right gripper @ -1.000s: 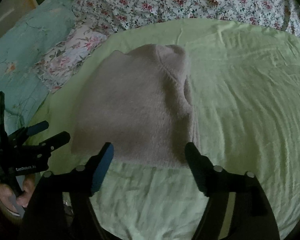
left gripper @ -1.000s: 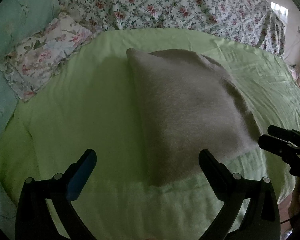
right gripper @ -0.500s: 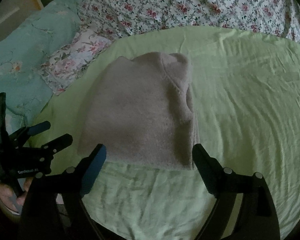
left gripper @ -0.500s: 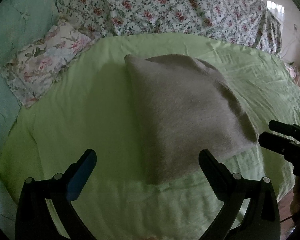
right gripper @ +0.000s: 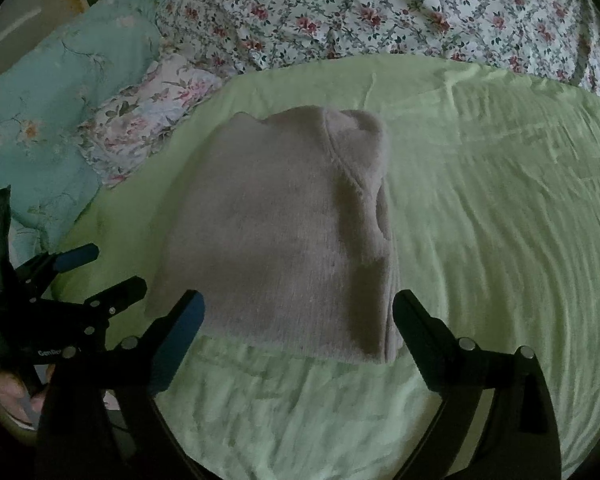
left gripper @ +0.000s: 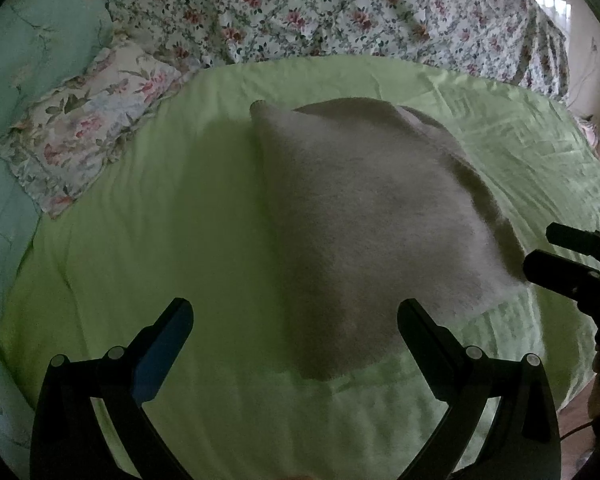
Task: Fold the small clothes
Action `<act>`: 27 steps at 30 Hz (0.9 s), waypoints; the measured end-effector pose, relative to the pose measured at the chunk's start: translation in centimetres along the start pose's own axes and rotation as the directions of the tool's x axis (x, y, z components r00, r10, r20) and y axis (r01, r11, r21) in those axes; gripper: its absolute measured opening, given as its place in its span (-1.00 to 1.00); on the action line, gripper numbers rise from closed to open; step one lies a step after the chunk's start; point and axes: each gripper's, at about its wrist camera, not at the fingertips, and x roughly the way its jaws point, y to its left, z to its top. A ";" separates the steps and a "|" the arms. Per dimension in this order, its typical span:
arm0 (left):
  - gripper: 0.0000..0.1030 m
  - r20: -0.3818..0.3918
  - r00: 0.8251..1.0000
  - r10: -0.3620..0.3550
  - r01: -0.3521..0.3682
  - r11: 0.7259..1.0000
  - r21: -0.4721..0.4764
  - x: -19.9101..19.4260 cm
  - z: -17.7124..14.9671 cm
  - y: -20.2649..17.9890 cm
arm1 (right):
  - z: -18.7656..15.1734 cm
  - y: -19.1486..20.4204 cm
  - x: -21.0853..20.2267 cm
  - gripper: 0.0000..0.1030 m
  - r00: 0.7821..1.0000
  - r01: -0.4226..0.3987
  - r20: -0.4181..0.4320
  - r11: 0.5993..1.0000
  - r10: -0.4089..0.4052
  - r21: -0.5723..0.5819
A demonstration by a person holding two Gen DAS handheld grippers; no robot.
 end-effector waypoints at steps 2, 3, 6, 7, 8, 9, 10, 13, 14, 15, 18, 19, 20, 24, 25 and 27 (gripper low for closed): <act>0.98 -0.002 1.000 0.003 -0.003 1.000 0.000 0.2 0.1 -0.1 | 0.2 0.0 0.2 0.87 1.000 0.004 -0.004 1.000 -0.004 -0.004; 0.98 -0.004 1.000 0.004 -0.004 1.000 0.001 0.3 0.1 -0.1 | 0.2 -0.1 0.3 0.87 1.000 0.004 -0.006 1.000 -0.004 -0.005; 0.98 -0.010 1.000 0.009 -0.009 1.000 0.003 0.7 0.3 -0.1 | 0.5 -0.3 0.7 0.88 1.000 0.004 -0.012 1.000 -0.004 -0.006; 0.98 -0.012 1.000 0.010 -0.010 1.000 0.003 0.9 0.5 0.0 | 0.6 -0.4 0.9 0.88 1.000 0.003 -0.015 1.000 -0.003 -0.008; 0.98 -0.014 1.000 0.010 -0.010 1.000 0.002 1.0 0.5 0.0 | 0.6 -0.4 1.0 0.88 1.000 0.004 -0.018 1.000 -0.004 -0.007; 0.98 -0.017 1.000 0.011 -0.011 1.000 0.000 1.1 0.6 0.1 | 0.7 -0.5 1.1 0.88 1.000 0.005 -0.020 1.000 -0.006 -0.006; 0.98 -0.019 1.000 0.011 -0.011 1.000 -0.002 1.2 0.7 0.1 | 0.8 -0.6 1.3 0.88 1.000 0.006 -0.022 1.000 -0.006 -0.005; 0.98 -0.022 1.000 0.011 -0.011 1.000 -0.008 1.5 0.9 0.2 | 1.0 -0.6 1.6 0.89 1.000 0.003 -0.028 1.000 -0.003 -0.001; 0.98 -0.024 1.000 0.011 -0.011 1.000 -0.009 1.6 0.9 0.3 | 1.2 -0.6 1.8 0.89 1.000 0.001 -0.029 1.000 -0.001 -0.004; 0.98 -0.025 1.000 0.012 -0.012 1.000 -0.011 1.7 1.0 0.3 | 1.2 -0.6 1.8 0.89 1.000 0.000 -0.030 1.000 0.000 -0.005; 0.98 -0.027 1.000 0.014 -0.014 1.000 -0.013 1.8 1.1 0.3 | 1.4 -0.6 2.0 0.89 0.999 -0.001 -0.034 1.000 0.001 -0.008; 0.98 -0.027 1.000 0.015 -0.015 1.000 -0.013 1.9 1.2 0.3 | 1.4 -0.6 2.1 0.89 0.999 -0.002 -0.035 1.000 0.001 -0.009; 0.98 -0.028 0.999 0.016 -0.016 1.000 -0.014 1.9 1.2 0.2 | 1.5 -0.7 2.1 0.89 0.999 -0.003 -0.037 1.000 0.002 -0.009; 0.98 -0.027 0.999 0.016 -0.016 1.000 -0.017 2.0 1.3 0.2 | 1.4 -0.7 2.3 0.89 0.999 -0.002 -0.041 1.000 0.002 -0.007; 0.98 -0.027 0.999 0.017 -0.017 1.000 -0.017 2.0 1.3 0.1 | 1.4 -0.8 2.3 0.89 0.999 -0.003 -0.042 1.000 0.002 -0.007; 0.98 -0.027 1.000 0.013 -0.013 1.000 -0.017 2.0 1.3 0.2 | 1.5 -0.8 2.4 0.90 0.999 -0.004 -0.045 1.000 0.004 -0.007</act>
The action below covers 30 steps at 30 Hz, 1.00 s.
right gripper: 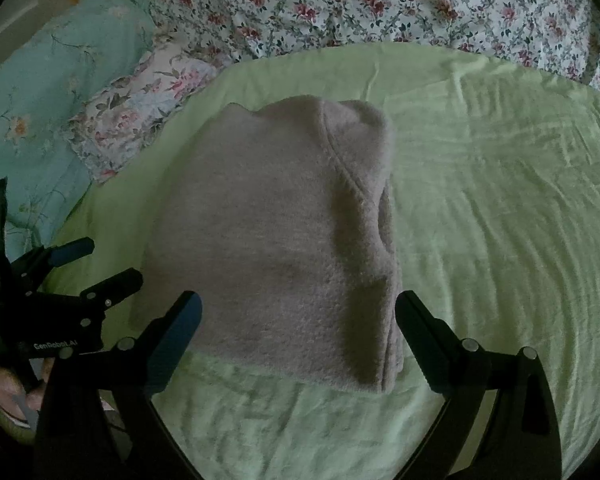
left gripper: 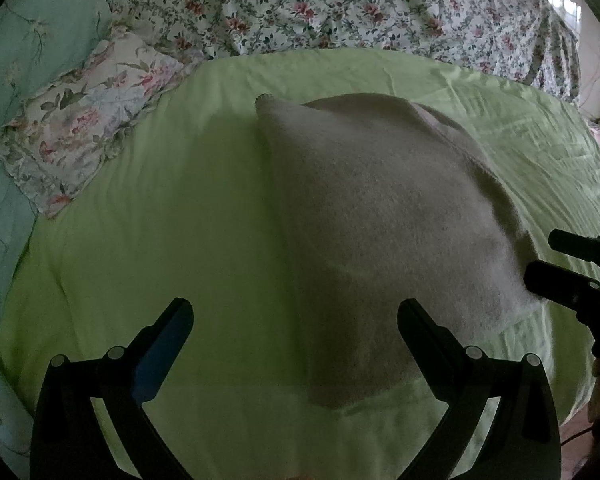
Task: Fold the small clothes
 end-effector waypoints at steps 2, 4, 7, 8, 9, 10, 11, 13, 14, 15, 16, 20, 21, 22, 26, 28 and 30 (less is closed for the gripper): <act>0.98 0.001 1.000 0.000 0.000 1.000 0.001 0.0 0.0 0.0 | 0.1 0.0 0.1 0.90 1.000 -0.001 -0.001 1.000 0.001 -0.001; 0.98 0.001 1.000 -0.001 0.001 1.000 0.001 0.0 0.0 0.0 | 0.0 0.0 0.1 0.90 1.000 -0.001 -0.002 1.000 0.001 0.000; 0.98 0.003 1.000 -0.001 0.001 1.000 -0.003 0.0 0.1 -0.1 | -0.1 0.1 0.2 0.90 1.000 -0.002 -0.003 1.000 0.002 0.001; 0.98 0.004 1.000 -0.002 0.002 1.000 -0.003 0.0 0.1 0.0 | -0.1 0.2 0.2 0.90 1.000 -0.001 -0.003 1.000 0.001 0.001; 0.98 0.005 1.000 -0.001 0.001 1.000 -0.004 0.0 0.1 -0.1 | -0.1 0.2 0.2 0.90 1.000 -0.002 -0.003 1.000 0.002 0.000; 0.98 0.005 1.000 -0.001 0.001 1.000 -0.004 0.0 0.1 -0.1 | -0.1 0.2 0.2 0.90 1.000 -0.002 -0.003 1.000 0.002 0.001; 0.98 0.006 1.000 -0.001 0.001 1.000 -0.004 0.0 0.1 -0.1 | -0.2 0.3 0.2 0.90 1.000 -0.001 -0.002 1.000 0.001 0.001; 0.98 0.006 1.000 -0.001 0.001 1.000 -0.004 0.0 0.1 -0.1 | -0.2 0.3 0.2 0.90 1.000 0.000 -0.003 1.000 0.000 0.002; 0.98 0.006 1.000 -0.001 0.001 1.000 -0.004 0.0 0.1 -0.1 | -0.2 0.3 0.2 0.90 1.000 0.001 -0.002 1.000 -0.001 0.003; 0.98 0.006 1.000 -0.001 0.001 1.000 -0.004 0.0 0.1 -0.1 | -0.2 0.3 0.2 0.90 1.000 0.000 -0.003 1.000 0.000 0.003; 0.98 0.006 1.000 -0.001 0.001 1.000 -0.004 0.1 0.1 -0.1 | -0.1 0.3 0.2 0.90 1.000 -0.002 -0.003 1.000 0.002 0.002; 0.98 0.006 1.000 0.000 0.000 1.000 -0.007 0.0 0.1 -0.2 | -0.2 0.4 0.3 0.90 1.000 0.001 -0.006 1.000 -0.001 0.004; 0.98 0.007 1.000 0.001 -0.001 1.000 -0.008 0.0 0.1 -0.2 | -0.2 0.4 0.3 0.90 1.000 0.000 -0.007 1.000 0.000 0.004; 0.98 0.008 1.000 0.003 -0.003 1.000 -0.008 0.0 0.1 -0.2 | -0.3 0.5 0.4 0.90 1.000 0.001 -0.006 1.000 -0.001 0.005; 0.98 0.009 1.000 0.004 -0.004 1.000 -0.007 0.0 0.1 -0.3 | -0.3 0.5 0.4 0.90 1.000 0.001 -0.005 1.000 -0.001 0.006; 0.98 0.010 1.000 0.006 -0.005 1.000 -0.008 0.0 0.1 -0.3 | -0.3 0.6 0.4 0.90 1.000 0.002 -0.006 1.000 -0.002 0.006; 0.98 0.010 1.000 0.006 -0.006 1.000 -0.008 0.0 0.1 -0.3 | -0.3 0.6 0.4 0.90 1.000 0.002 -0.005 1.000 -0.002 0.005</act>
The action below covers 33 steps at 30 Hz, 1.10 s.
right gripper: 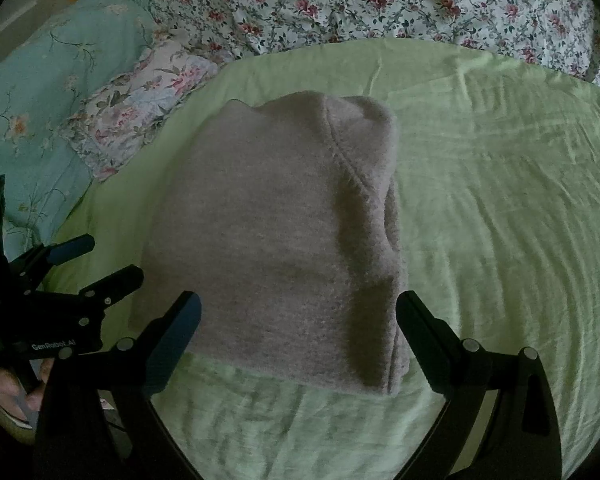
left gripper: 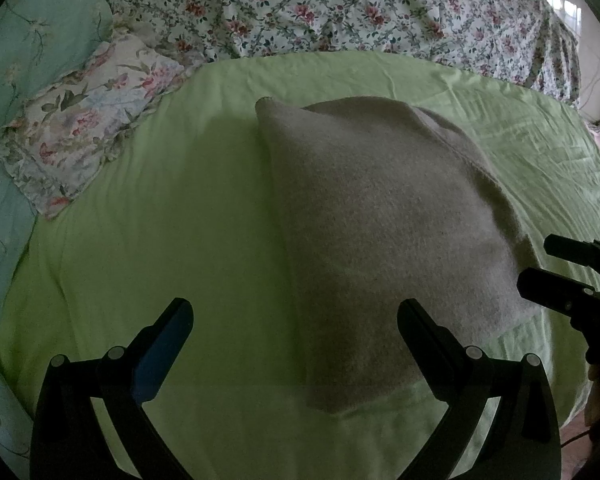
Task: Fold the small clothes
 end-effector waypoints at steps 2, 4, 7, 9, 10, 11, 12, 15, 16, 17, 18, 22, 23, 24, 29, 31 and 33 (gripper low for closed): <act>0.98 0.000 1.000 -0.001 0.001 1.000 0.000 0.0 0.0 0.0 | 0.0 0.0 0.0 0.90 1.000 0.000 0.000 1.000 0.000 0.003; 0.98 0.000 1.000 -0.001 0.001 1.000 -0.002 0.0 0.0 0.1 | 0.0 0.2 0.1 0.90 1.000 -0.001 -0.001 1.000 0.001 0.003; 0.98 0.000 1.000 -0.001 0.001 1.000 -0.001 0.0 0.0 0.1 | -0.1 0.4 0.1 0.91 1.000 0.000 0.000 1.000 0.000 0.004; 0.98 0.001 1.000 -0.002 0.002 1.000 -0.001 0.0 0.1 0.1 | -0.1 0.5 0.1 0.91 1.000 -0.001 -0.001 1.000 0.001 0.006; 0.98 0.001 1.000 -0.001 0.001 1.000 -0.001 0.1 0.1 0.1 | -0.1 0.4 0.1 0.91 1.000 0.000 0.000 1.000 0.000 0.006; 0.98 0.001 1.000 -0.001 0.001 1.000 -0.002 0.0 0.0 0.1 | 0.0 0.4 0.1 0.91 1.000 0.000 -0.001 1.000 0.000 0.005; 0.98 0.001 1.000 -0.001 0.001 1.000 -0.002 0.0 0.0 0.1 | -0.1 0.5 0.1 0.91 1.000 -0.001 -0.001 1.000 0.001 0.006; 0.98 0.000 1.000 0.001 -0.001 1.000 -0.003 0.0 0.0 0.0 | 0.0 0.4 0.1 0.91 1.000 -0.001 0.000 1.000 0.001 0.004; 0.98 -0.001 1.000 0.005 -0.005 1.000 -0.004 0.0 0.0 0.0 | -0.1 0.4 0.1 0.91 1.000 -0.001 0.000 1.000 0.001 0.004; 0.98 -0.001 1.000 0.005 -0.005 1.000 -0.004 0.0 0.0 0.0 | 0.0 0.4 0.1 0.91 1.000 0.000 -0.001 1.000 0.000 0.006; 0.98 -0.001 1.000 0.003 -0.003 1.000 -0.005 0.0 0.0 0.1 | -0.1 0.5 0.1 0.91 1.000 0.000 0.000 1.000 0.000 0.006; 0.98 0.000 1.000 0.005 -0.005 1.000 -0.005 0.0 0.1 0.1 | -0.1 0.6 0.1 0.91 1.000 0.001 0.001 1.000 -0.001 0.006; 0.98 0.000 1.000 0.004 -0.004 1.000 -0.006 0.0 0.2 0.1 | -0.1 0.5 0.1 0.91 1.000 0.000 0.001 1.000 0.000 0.006; 0.98 0.000 1.000 0.004 -0.004 1.000 -0.006 0.0 0.2 0.1 | -0.1 0.6 0.1 0.91 1.000 0.000 0.001 1.000 0.000 0.005; 0.98 0.000 1.000 0.006 -0.006 1.000 -0.005 0.0 0.2 0.0 | 0.0 1.0 0.1 0.91 1.000 0.001 0.003 1.000 -0.001 0.010; 0.98 0.000 1.000 0.005 -0.005 1.000 -0.006 0.0 0.2 0.0 | 0.0 1.1 0.0 0.91 1.000 0.000 0.004 1.000 0.000 0.009; 0.98 0.001 1.000 0.004 -0.004 1.000 -0.006 0.1 0.2 0.0 | 0.1 1.2 0.0 0.91 1.000 0.000 0.006 1.000 0.000 0.009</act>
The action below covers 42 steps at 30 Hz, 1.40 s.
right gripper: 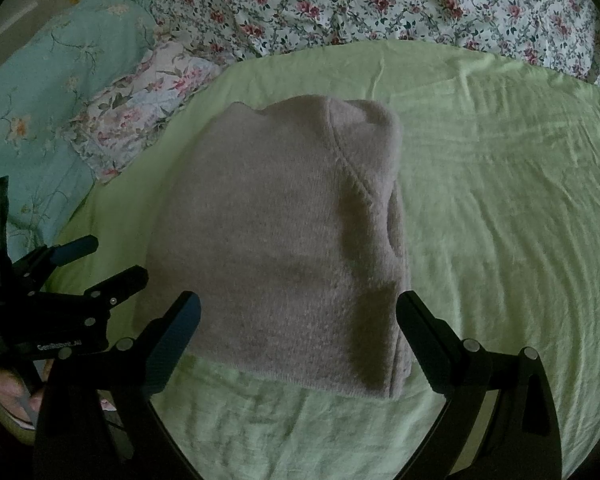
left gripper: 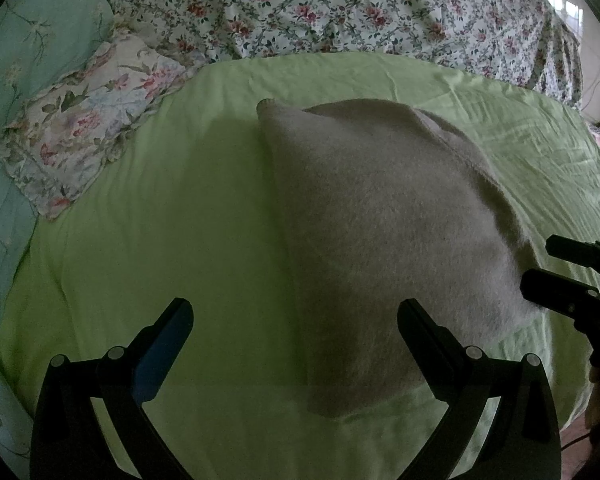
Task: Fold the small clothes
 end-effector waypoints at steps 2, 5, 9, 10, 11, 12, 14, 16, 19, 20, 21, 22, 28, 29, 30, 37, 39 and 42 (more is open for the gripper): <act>0.98 0.000 1.000 0.000 0.000 1.000 0.000 0.1 0.0 0.0 | 0.0 -0.1 0.0 0.91 1.000 -0.001 0.000 1.000 0.001 0.000; 0.98 -0.002 1.000 -0.001 0.001 1.000 0.001 0.0 0.0 0.0 | 0.3 -0.5 -0.1 0.91 1.000 -0.001 -0.001 1.000 0.001 0.002; 0.98 -0.004 1.000 0.001 -0.001 1.000 0.001 0.0 0.2 -0.1 | 0.3 -0.6 -0.2 0.91 1.000 -0.003 0.001 1.000 0.003 0.003; 0.98 -0.003 1.000 0.001 -0.001 1.000 0.001 0.0 0.2 -0.1 | 0.4 -0.6 -0.2 0.91 1.000 -0.004 0.001 1.000 0.004 0.003; 0.98 -0.002 1.000 0.002 -0.002 1.000 0.000 0.0 0.3 -0.1 | 0.3 -0.7 -0.2 0.91 1.000 -0.005 0.001 1.000 0.005 0.003; 0.98 -0.003 1.000 0.002 -0.002 1.000 0.000 0.1 0.3 -0.1 | 0.3 -0.6 -0.2 0.91 1.000 -0.006 0.001 1.000 0.006 0.003; 0.98 -0.004 1.000 0.004 -0.004 1.000 -0.002 0.2 0.3 -0.3 | 0.3 -0.6 -0.2 0.91 1.000 -0.003 0.001 1.000 0.003 0.004; 0.98 -0.004 1.000 0.005 -0.005 1.000 -0.001 0.1 0.3 -0.3 | 0.3 -0.6 -0.2 0.91 1.000 -0.004 0.002 1.000 0.004 0.004; 0.98 -0.003 1.000 0.007 -0.007 1.000 -0.001 0.0 0.2 -0.4 | 0.5 -0.8 -0.1 0.91 1.000 -0.006 0.000 1.000 0.006 0.005; 0.98 -0.002 1.000 0.007 -0.007 1.000 -0.002 0.0 0.2 -0.4 | 0.6 -0.8 0.0 0.91 1.000 -0.008 -0.001 1.000 0.008 0.005; 0.98 -0.001 1.000 0.008 -0.008 1.000 -0.003 0.0 0.2 -0.4 | 0.6 -0.8 0.0 0.91 1.000 -0.007 -0.002 1.000 0.007 0.004; 0.98 -0.001 1.000 0.009 -0.009 1.000 -0.004 0.0 0.2 -0.4 | 0.6 -0.7 0.0 0.91 1.000 -0.007 -0.001 1.000 0.007 0.003; 0.98 0.005 1.000 0.012 -0.012 1.000 -0.001 -0.1 0.3 -0.5 | 0.6 -0.7 0.0 0.91 1.000 -0.006 0.002 1.000 0.006 0.005; 0.98 0.007 1.000 0.012 -0.012 1.000 -0.002 -0.3 0.3 -0.6 | 0.6 -0.7 0.1 0.91 1.000 -0.006 0.003 1.000 0.006 0.005; 0.98 0.011 1.000 0.013 -0.013 1.000 -0.002 -0.4 0.3 -0.6 | 0.7 -0.8 0.1 0.91 1.000 -0.007 0.004 1.000 0.007 0.006; 0.98 0.021 1.000 0.015 -0.015 1.000 -0.002 -0.9 0.5 -0.6 | 1.0 -0.8 0.2 0.91 1.000 -0.010 0.007 1.000 0.010 0.005; 0.98 0.026 1.000 0.015 -0.015 1.000 -0.002 -1.0 0.4 -0.7 | 1.0 -0.7 0.2 0.91 1.000 -0.011 0.009 1.000 0.011 0.005; 0.98 0.031 0.999 0.017 -0.017 1.000 -0.001 -1.2 0.4 -0.7 | 1.0 -0.7 0.1 0.91 1.000 -0.011 0.010 1.000 0.011 0.005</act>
